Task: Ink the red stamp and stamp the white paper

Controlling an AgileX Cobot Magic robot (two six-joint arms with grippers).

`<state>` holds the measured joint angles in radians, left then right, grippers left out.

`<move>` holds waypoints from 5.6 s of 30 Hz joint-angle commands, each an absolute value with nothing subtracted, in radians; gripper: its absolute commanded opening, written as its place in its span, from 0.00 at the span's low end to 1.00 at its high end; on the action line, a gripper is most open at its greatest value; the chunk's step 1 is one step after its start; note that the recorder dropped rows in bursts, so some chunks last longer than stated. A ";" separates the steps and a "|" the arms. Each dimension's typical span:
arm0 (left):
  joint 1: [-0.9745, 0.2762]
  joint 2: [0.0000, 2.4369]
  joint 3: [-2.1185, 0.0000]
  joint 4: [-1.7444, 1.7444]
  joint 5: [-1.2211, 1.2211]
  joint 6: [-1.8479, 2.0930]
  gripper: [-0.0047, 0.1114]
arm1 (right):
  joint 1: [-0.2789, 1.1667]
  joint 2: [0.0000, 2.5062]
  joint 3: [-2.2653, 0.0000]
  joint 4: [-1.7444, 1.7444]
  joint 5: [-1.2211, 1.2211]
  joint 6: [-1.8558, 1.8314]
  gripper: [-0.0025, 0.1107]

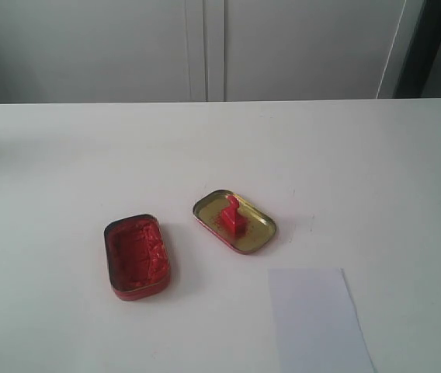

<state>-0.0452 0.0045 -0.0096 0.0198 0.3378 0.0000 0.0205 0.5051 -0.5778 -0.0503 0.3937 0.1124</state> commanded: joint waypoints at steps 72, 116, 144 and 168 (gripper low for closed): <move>-0.044 0.000 0.000 0.024 0.353 0.000 0.04 | 0.124 1.750 -1.361 0.118 0.995 -0.029 0.02; -0.044 0.000 0.000 0.024 0.353 0.000 0.04 | 0.519 2.195 -1.853 0.135 1.129 -0.181 0.35; -0.044 0.000 0.000 0.024 0.353 0.000 0.04 | 0.519 2.270 -1.853 0.094 1.063 -0.156 0.35; -0.044 0.000 0.000 0.024 0.353 0.000 0.04 | 0.519 2.283 -1.853 0.094 1.087 -0.154 0.02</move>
<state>-0.0452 0.0045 -0.0096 0.0198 0.3378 0.0000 0.5186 2.2833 -1.8498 0.0998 1.0833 -0.1579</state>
